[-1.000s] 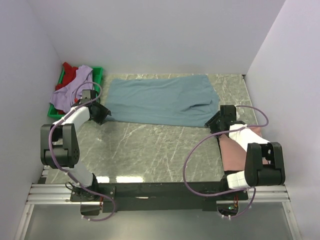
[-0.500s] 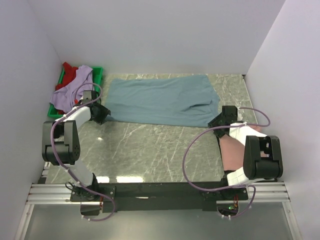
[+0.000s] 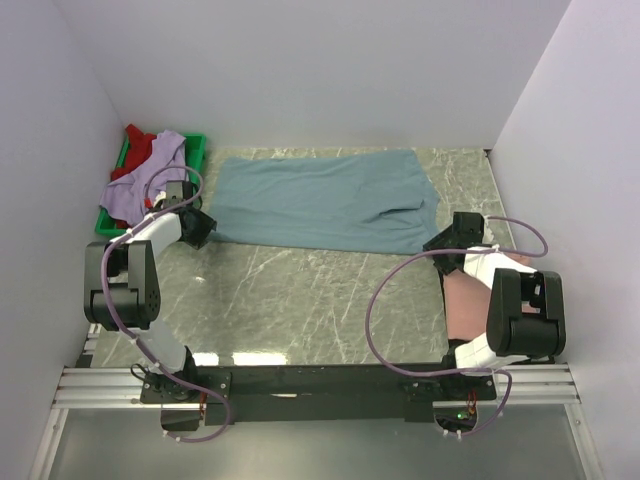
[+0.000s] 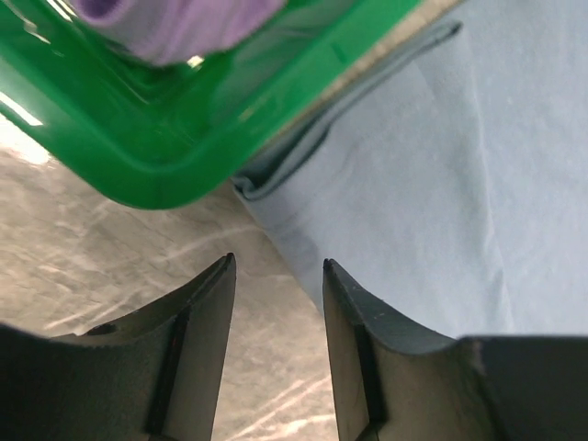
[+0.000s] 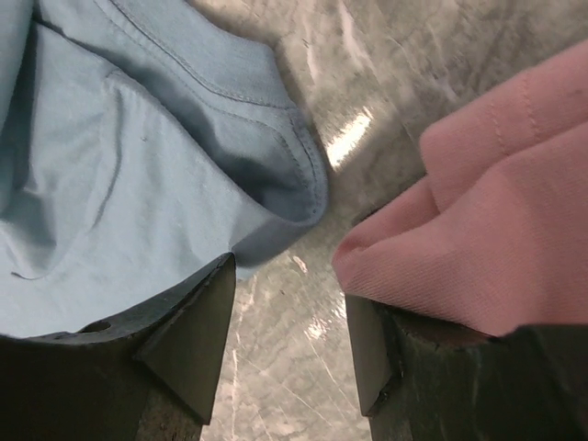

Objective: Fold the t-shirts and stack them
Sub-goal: Fold the tshirt

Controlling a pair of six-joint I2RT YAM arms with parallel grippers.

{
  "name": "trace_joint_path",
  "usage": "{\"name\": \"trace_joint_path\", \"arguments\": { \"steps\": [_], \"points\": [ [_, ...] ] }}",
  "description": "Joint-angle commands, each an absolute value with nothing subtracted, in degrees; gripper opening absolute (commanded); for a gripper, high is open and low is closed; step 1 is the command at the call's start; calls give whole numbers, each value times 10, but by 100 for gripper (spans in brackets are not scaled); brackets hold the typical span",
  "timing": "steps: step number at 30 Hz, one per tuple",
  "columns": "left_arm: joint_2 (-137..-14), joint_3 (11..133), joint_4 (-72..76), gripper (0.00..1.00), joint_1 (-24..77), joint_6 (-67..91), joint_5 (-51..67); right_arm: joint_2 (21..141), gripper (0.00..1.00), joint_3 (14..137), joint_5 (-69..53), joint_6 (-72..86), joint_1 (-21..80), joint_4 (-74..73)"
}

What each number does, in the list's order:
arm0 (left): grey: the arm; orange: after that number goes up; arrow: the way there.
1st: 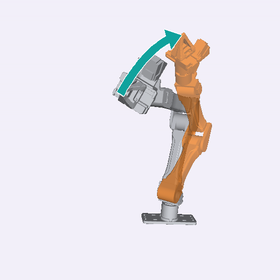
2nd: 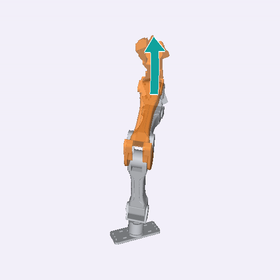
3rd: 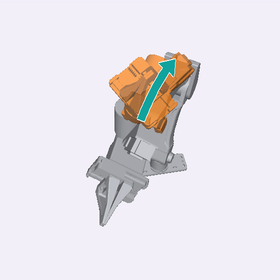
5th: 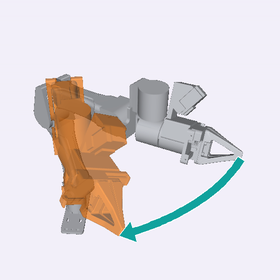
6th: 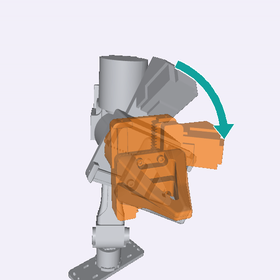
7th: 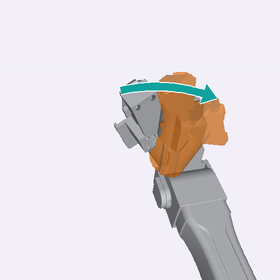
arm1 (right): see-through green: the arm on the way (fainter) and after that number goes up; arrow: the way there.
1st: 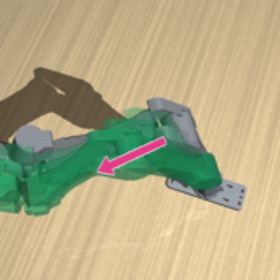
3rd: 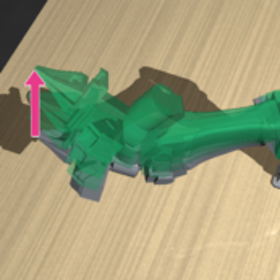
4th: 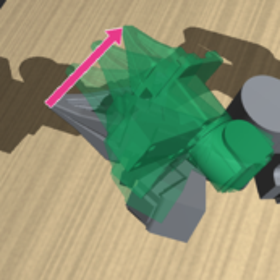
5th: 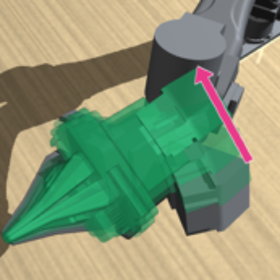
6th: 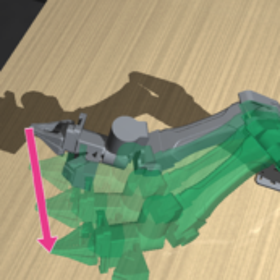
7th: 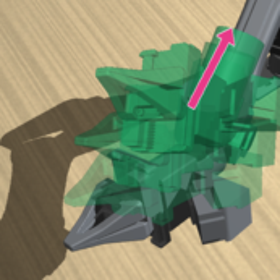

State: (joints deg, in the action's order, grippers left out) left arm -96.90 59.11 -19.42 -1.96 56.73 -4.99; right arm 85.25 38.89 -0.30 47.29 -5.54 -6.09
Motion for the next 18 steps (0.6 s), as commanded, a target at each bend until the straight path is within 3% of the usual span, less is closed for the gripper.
{"name": "trace_joint_path", "arguments": {
  "steps": [1,18],
  "points": [
    [-961,595,-199,48,-21,572,-95,872,58,397,2,473,-59,-47],
    [-1001,622,-184,43,-4,574,-127,926,52,454,2,478,-42,-55]
  ]
}}
